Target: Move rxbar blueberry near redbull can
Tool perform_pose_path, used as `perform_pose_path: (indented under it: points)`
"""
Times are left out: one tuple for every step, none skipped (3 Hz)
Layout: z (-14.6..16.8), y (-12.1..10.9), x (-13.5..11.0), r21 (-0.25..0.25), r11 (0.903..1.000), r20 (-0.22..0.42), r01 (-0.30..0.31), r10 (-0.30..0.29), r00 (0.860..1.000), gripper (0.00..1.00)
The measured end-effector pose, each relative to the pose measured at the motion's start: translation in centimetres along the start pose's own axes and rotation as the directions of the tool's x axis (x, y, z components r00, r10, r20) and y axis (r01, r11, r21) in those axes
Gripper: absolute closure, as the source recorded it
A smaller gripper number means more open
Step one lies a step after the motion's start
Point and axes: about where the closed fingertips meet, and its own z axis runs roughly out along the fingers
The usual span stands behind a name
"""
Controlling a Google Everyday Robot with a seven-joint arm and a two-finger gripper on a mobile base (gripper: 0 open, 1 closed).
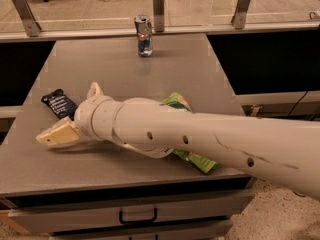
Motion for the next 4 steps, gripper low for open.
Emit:
perform_pose_path:
  points:
    - [0.5,-0.2,0.3,-0.005,0.9998,-0.008,-0.017,0.017,1.000,0.14]
    - [0.8,0.8,1.0,-0.015,0.9994,-0.025,-0.033,0.032,0.999,0.38]
    - [0.5,2.0,2.2,-0.027,0.9989,-0.058,-0.038,0.036,0.998,0.61]
    - [0.5,2.5,2.4,-0.033,0.9989,-0.076,-0.033,0.030,0.997,0.83]
